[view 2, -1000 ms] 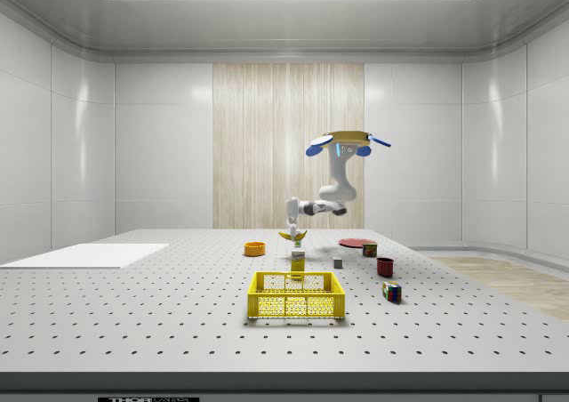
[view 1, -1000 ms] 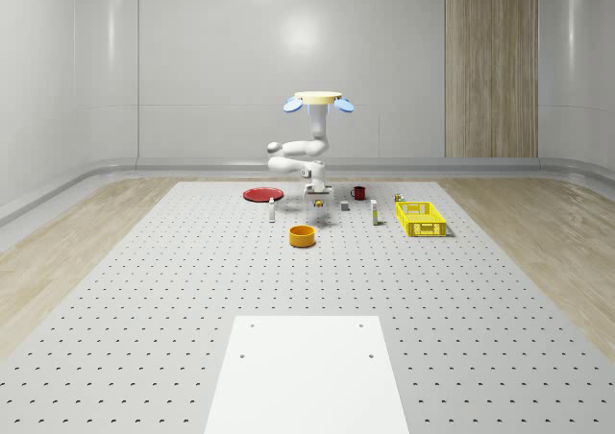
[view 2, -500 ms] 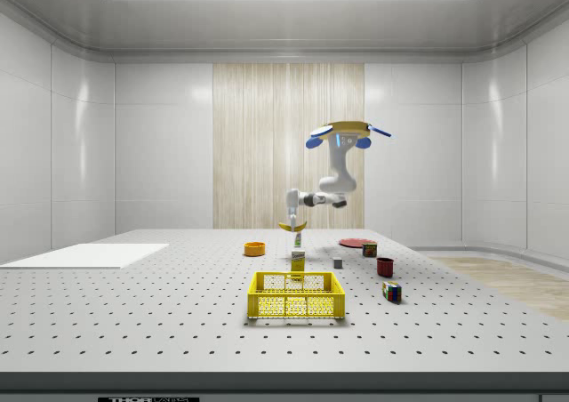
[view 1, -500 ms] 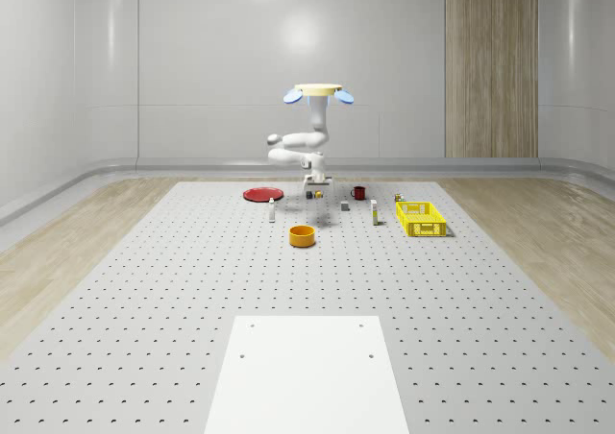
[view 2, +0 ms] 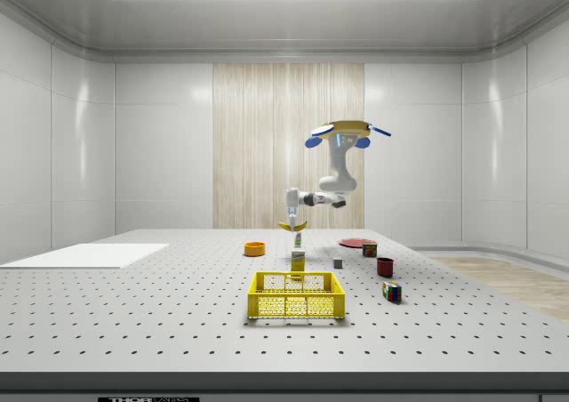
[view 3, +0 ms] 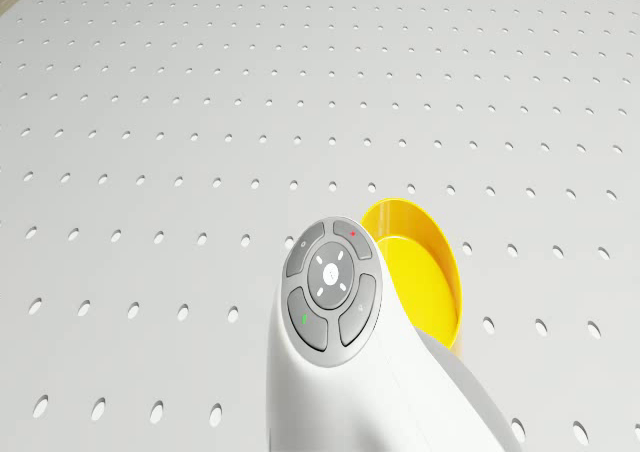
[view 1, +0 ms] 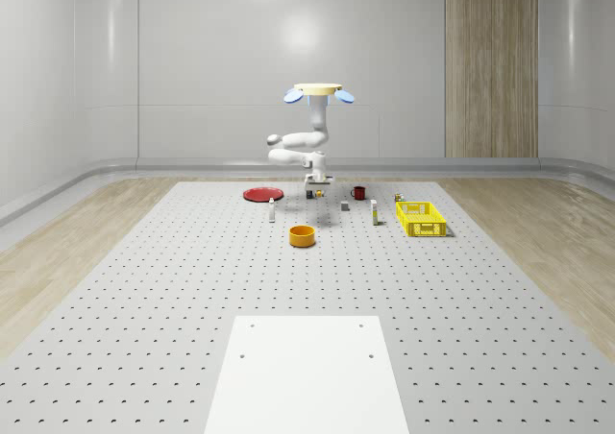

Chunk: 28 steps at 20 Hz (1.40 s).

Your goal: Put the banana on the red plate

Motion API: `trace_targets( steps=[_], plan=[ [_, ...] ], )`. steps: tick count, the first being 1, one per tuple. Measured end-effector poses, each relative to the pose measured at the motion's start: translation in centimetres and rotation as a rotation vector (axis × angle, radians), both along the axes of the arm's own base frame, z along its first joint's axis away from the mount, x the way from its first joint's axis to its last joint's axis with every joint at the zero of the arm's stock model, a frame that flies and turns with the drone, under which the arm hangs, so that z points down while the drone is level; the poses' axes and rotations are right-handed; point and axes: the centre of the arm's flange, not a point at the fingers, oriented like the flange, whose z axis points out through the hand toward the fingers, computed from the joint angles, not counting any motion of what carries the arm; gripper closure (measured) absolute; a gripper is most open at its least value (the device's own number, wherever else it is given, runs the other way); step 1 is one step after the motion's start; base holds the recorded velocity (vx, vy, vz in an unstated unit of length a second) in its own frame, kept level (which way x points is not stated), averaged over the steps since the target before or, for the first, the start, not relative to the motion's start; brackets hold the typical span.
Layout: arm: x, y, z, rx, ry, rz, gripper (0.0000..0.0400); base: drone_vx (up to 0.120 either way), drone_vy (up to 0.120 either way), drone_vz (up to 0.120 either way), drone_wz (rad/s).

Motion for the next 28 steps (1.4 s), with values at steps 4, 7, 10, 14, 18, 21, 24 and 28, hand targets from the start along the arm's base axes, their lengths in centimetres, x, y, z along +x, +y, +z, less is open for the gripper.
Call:
trace_targets(
  steps=[4, 7, 10, 14, 18, 21, 24, 28],
  plan=[
    [0.0, 0.0, 0.0, 0.0, 0.0, -0.064, 0.0209, 0.0, 0.0, 0.0, -0.3],
    [0.0, 0.01, 0.0, 0.0, 0.0, -0.133, 0.0209, 0.0, 0.0, 0.0, -0.3],
    [0.0, 0.01, 0.0, 0.0, 0.0, -0.211, 0.0209, 0.0, 0.0, 0.0, -0.3],
    [0.0, 0.01, 0.0, -0.001, 0.0, -0.323, 0.0209, 0.0, 0.0, 0.0, -0.3],
    [0.01, 0.01, -0.01, -0.001, 0.0, -0.44, 0.0209, 0.0, 0.0, 0.0, -0.3],
    [0.01, 0.01, -0.01, -0.001, 0.0, -0.529, 0.0209, 0.0, 0.0, 0.0, -0.3],
    [0.01, 0.01, -0.01, -0.002, 0.0, -0.619, 0.0209, 0.0, 0.0, 0.0, -0.3],
    [0.01, 0.01, -0.01, -0.002, 0.0, -0.739, 0.0209, 0.0, 0.0, 0.0, -0.3]
  ],
)
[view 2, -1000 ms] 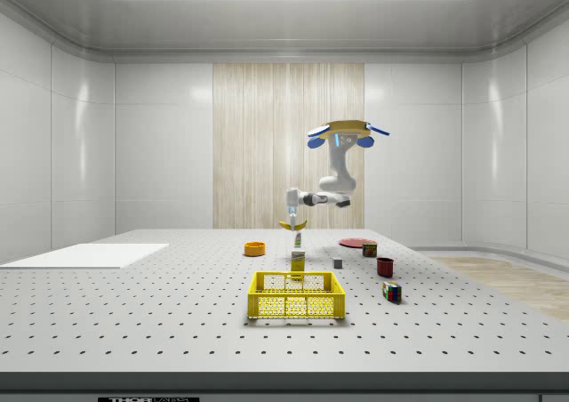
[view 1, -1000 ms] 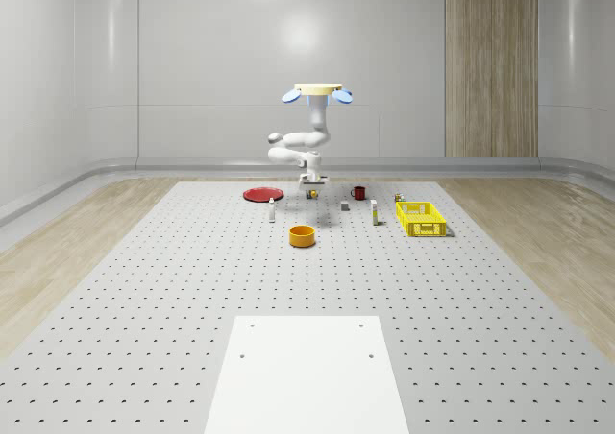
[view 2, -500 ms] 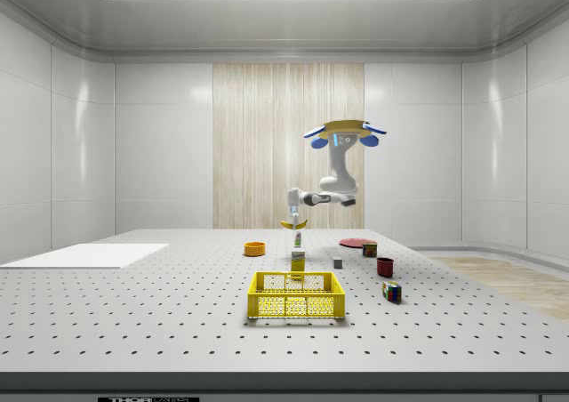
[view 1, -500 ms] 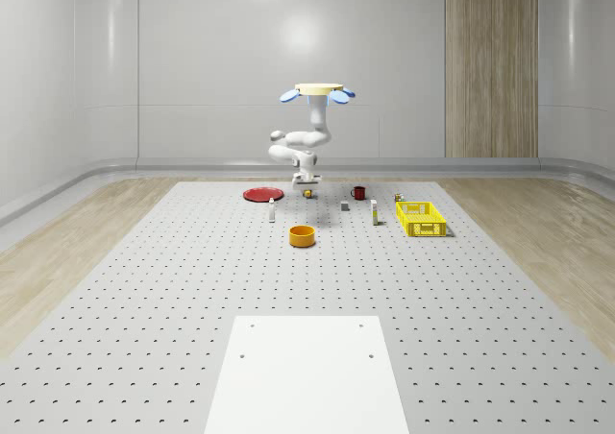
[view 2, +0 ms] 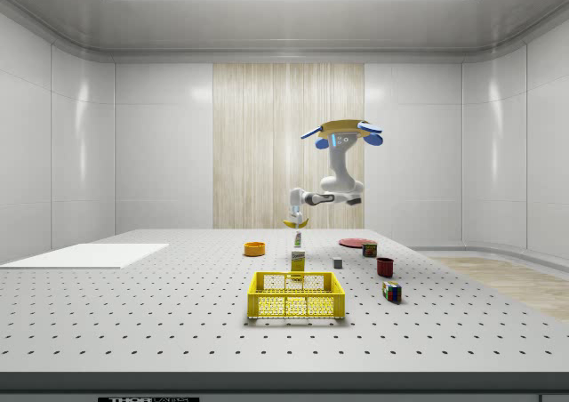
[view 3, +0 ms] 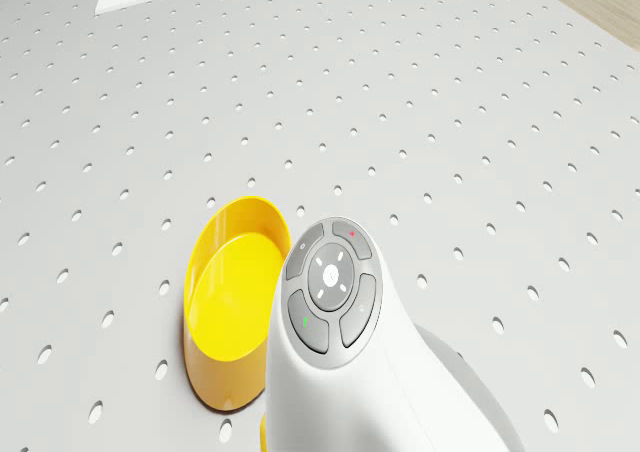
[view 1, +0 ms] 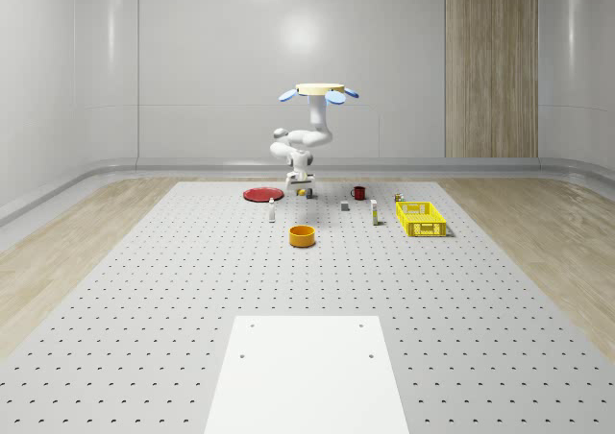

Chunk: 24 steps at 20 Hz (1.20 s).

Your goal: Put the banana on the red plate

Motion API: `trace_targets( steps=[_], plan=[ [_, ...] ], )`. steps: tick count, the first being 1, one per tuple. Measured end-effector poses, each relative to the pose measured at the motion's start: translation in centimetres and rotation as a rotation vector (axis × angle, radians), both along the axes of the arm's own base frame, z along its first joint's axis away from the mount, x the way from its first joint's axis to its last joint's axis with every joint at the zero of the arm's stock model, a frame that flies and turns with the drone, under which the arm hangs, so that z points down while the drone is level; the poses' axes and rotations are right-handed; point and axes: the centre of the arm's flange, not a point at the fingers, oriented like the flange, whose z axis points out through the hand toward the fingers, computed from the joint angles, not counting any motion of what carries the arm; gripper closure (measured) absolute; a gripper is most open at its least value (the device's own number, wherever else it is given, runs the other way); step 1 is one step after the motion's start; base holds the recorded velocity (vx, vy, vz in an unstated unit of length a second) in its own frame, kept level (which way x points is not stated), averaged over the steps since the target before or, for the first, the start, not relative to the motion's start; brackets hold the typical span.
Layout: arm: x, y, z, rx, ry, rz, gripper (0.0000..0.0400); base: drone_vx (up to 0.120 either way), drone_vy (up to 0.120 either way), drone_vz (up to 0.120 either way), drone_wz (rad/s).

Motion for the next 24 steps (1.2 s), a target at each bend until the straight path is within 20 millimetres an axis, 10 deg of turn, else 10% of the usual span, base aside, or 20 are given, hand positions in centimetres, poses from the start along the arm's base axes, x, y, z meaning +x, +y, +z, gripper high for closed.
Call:
trace_targets(
  steps=[24],
  plan=[
    [0.01, -0.01, -0.02, -0.002, 0.0, -0.723, 0.0209, 0.0, 0.0, 0.0, -0.3]
  ],
)
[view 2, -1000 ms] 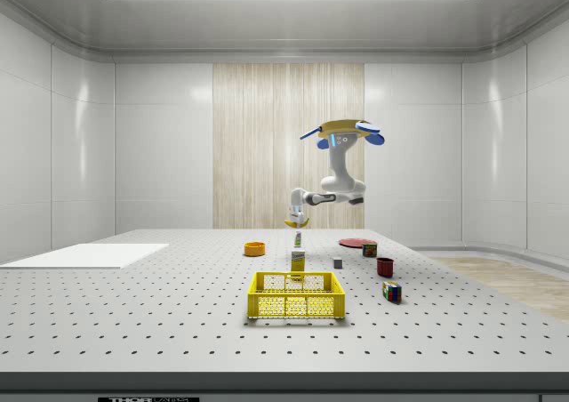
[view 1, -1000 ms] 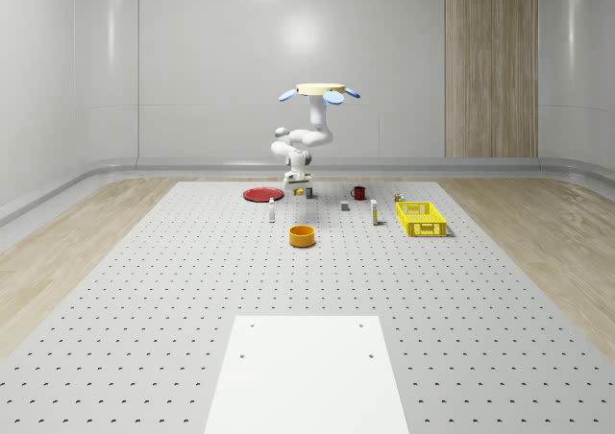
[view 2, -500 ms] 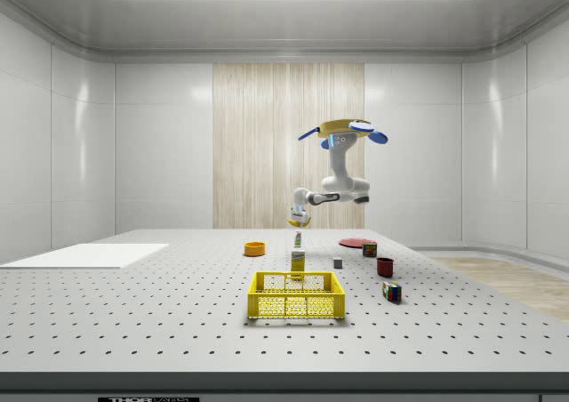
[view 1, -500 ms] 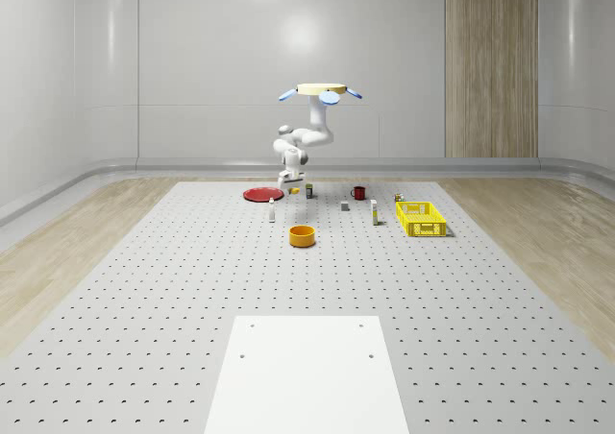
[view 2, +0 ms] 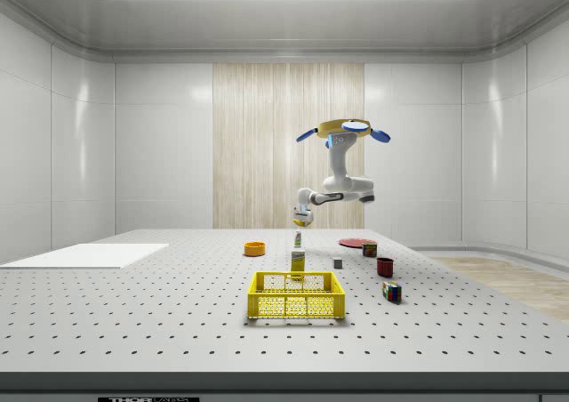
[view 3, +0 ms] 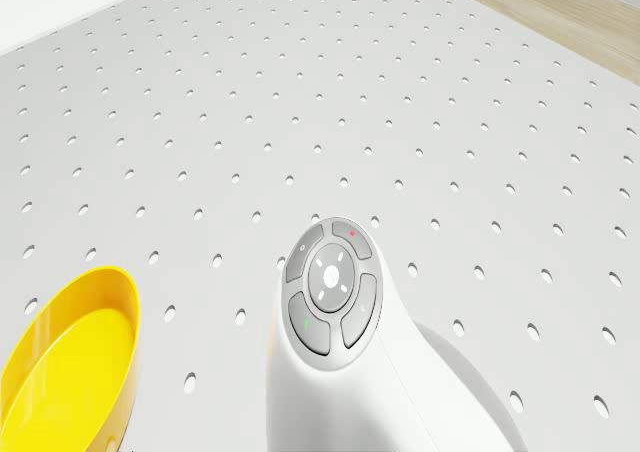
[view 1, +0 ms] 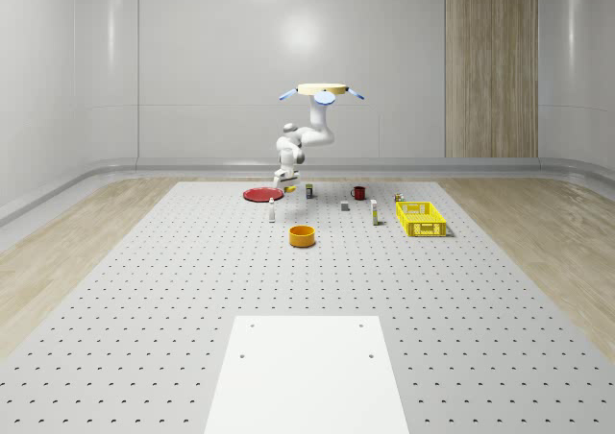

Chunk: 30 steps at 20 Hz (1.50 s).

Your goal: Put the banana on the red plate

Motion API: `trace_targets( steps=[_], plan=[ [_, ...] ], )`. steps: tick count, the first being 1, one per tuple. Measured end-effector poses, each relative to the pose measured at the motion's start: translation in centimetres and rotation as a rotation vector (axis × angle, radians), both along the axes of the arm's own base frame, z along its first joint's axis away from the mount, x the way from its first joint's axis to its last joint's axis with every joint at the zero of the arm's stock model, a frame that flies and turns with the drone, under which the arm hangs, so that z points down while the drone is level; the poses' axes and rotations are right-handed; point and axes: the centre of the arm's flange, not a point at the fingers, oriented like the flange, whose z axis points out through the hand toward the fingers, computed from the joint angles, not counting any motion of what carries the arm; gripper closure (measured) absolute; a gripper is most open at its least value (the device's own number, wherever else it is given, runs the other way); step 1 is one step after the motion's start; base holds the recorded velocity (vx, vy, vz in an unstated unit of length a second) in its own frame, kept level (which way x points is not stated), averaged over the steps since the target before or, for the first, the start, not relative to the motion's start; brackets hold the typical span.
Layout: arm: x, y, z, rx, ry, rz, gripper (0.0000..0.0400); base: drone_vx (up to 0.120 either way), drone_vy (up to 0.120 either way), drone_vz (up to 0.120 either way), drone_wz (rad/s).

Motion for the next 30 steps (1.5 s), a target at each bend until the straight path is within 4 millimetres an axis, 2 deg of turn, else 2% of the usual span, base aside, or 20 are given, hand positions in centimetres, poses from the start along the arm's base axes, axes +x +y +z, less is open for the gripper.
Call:
trace_targets(
  steps=[30],
  plan=[
    [-0.01, -0.02, -0.01, 0.0, -0.003, -0.901, 0.0209, 0.0, 0.0, 0.0, -0.3]
  ],
)
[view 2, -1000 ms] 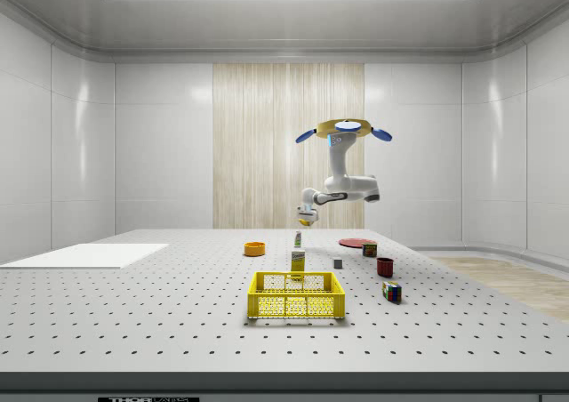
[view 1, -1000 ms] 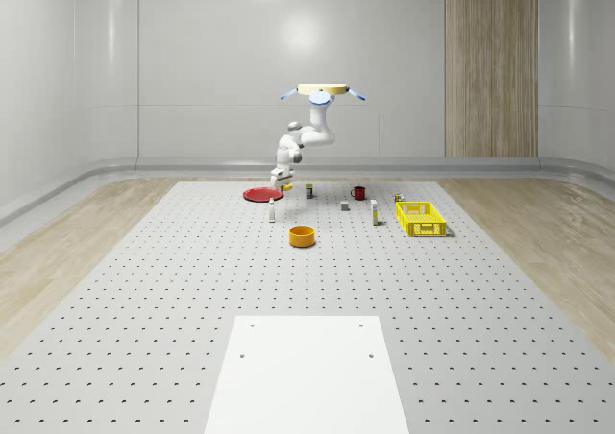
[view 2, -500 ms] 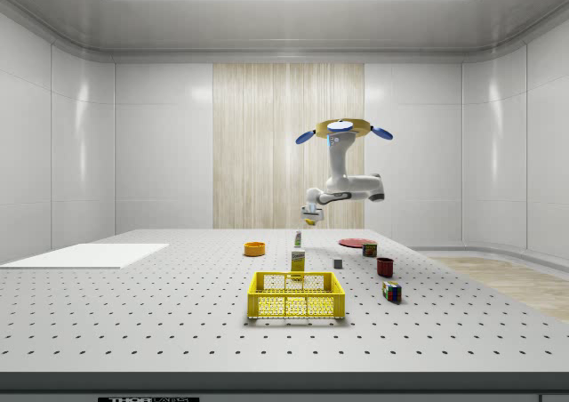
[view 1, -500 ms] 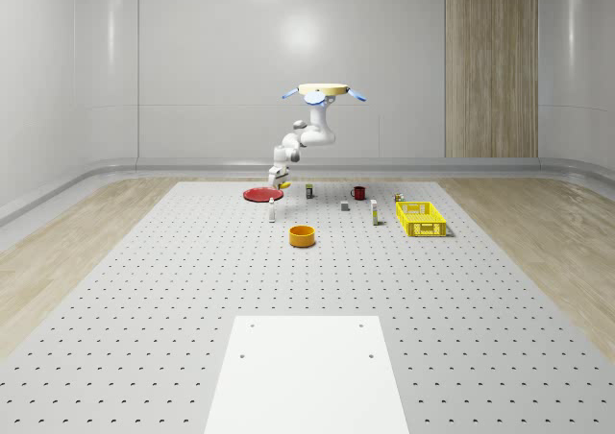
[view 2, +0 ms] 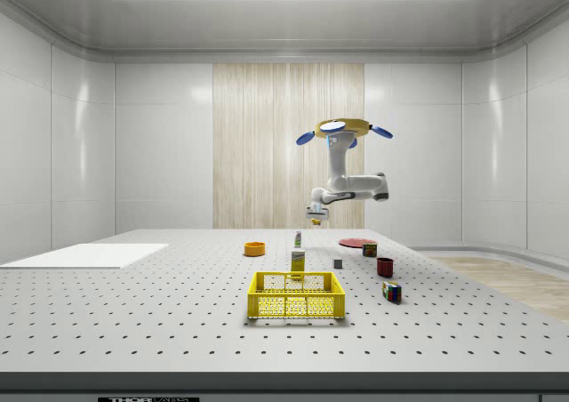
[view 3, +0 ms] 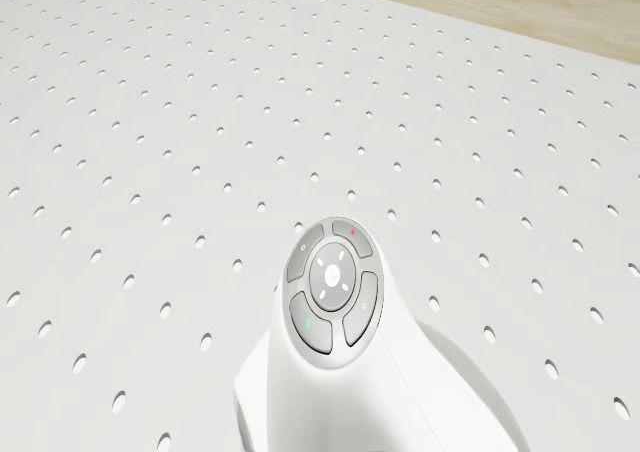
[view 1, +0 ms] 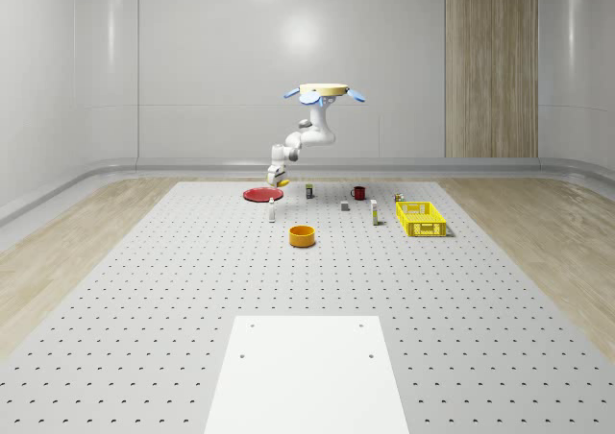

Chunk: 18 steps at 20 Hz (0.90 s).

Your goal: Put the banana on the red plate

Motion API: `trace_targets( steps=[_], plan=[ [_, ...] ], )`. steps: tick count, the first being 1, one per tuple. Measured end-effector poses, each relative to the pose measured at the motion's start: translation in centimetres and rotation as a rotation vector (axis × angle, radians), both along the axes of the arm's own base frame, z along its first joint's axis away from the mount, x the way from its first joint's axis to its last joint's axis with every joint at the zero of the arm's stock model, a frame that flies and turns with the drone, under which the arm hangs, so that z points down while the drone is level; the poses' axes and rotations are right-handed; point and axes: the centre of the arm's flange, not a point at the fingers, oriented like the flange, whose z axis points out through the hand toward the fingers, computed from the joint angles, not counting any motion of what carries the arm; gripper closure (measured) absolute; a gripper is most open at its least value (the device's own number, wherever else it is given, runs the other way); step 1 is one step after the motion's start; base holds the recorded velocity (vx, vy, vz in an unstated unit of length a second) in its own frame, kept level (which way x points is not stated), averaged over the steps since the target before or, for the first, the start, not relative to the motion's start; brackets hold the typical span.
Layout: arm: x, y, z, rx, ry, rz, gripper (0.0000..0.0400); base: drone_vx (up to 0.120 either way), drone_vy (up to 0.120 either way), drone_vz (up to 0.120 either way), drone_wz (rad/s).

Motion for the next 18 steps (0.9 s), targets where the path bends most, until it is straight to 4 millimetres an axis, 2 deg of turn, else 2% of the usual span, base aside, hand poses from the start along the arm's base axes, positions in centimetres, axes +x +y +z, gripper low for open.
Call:
trace_targets(
  steps=[18],
  plan=[
    [-0.01, -0.01, 0.0, 0.002, -0.002, -0.54, 0.0209, 0.0, 0.0, 0.0, -0.3]
  ],
)
